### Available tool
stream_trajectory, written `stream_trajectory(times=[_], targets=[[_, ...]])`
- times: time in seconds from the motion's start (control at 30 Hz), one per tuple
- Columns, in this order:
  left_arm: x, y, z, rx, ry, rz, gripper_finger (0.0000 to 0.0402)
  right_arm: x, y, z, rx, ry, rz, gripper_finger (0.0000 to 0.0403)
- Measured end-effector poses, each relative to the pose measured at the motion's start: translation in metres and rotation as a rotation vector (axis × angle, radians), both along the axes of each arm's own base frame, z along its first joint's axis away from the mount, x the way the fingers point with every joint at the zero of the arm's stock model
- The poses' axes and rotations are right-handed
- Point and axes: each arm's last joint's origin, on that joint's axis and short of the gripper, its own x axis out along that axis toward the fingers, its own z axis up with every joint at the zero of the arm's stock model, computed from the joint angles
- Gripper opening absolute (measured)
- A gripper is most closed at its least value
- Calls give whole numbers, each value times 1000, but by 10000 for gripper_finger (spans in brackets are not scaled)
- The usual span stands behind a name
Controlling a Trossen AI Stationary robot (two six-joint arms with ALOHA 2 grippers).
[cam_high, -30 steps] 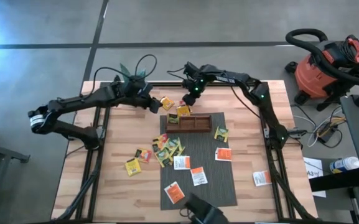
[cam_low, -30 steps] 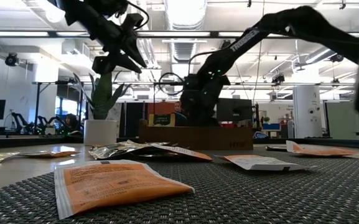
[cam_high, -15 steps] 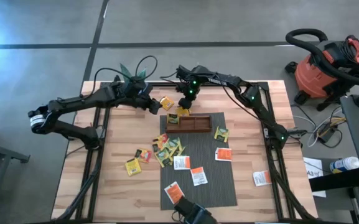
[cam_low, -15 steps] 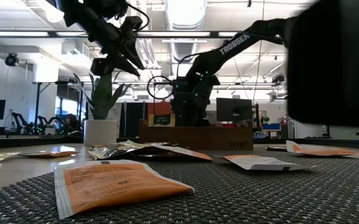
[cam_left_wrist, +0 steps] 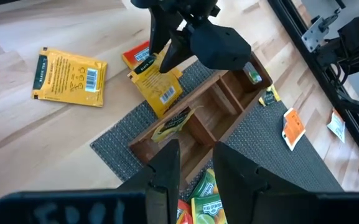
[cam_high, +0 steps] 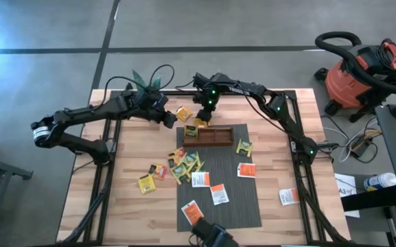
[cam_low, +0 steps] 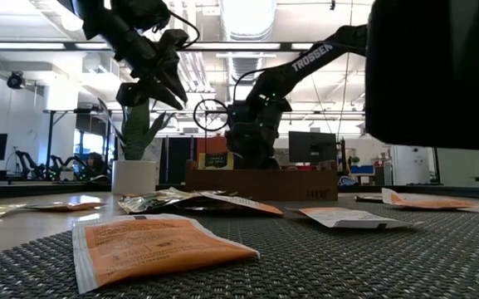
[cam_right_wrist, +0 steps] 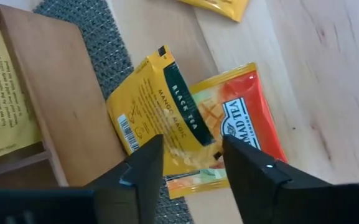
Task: Pick & Place Tea
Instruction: Put the orange tea bag into the right compartment of the wooden organizer
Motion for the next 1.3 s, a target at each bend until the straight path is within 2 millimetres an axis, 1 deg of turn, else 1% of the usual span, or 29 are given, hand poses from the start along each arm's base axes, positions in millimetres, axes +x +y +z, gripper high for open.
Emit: stream_trajectory(times=[0.1,0.17,0.33,0.37,0.47,0.53,0.63,0.7,0.83,0.9,0.97,1.03,1.1,1.17,1.2,1.3], targets=[[0,0,0,5,2,-4,90,-2,-1,4,7,-15,20,110],[0,0,0,5,2,-5,90,-4,-1,8,46,-46,41,83],[0,0,0,12,4,-11,90,-4,1,15,65,-81,63,23],[0,0,0,14,5,-13,90,-4,2,16,62,-85,70,16],[0,0,0,21,6,-19,90,-6,3,26,53,-94,73,10],[0,0,0,25,7,-22,90,-9,4,37,9,-89,69,9],[0,0,0,27,3,-22,90,-15,3,60,-160,-35,44,9],[1,0,1,34,-10,-22,90,-21,3,78,-236,-36,26,9],[6,3,8,60,-94,-10,90,-35,8,127,-399,-99,-14,8],[8,5,14,61,-161,0,90,-42,15,154,-512,-138,-40,8],[11,9,22,47,-246,1,90,-50,26,178,-667,-161,-67,8],[12,12,29,22,-332,2,90,-58,41,200,-852,-172,-91,8],[13,16,36,5,-422,8,90,-68,58,219,-1000,-206,-114,8],[13,19,43,-2,-506,24,90,-80,75,233,-1084,-275,-115,8],[13,21,47,-5,-544,36,90,-86,84,237,-1103,-311,-111,8],[13,26,56,-22,-653,67,90,-104,110,241,-1149,-395,-80,8]])
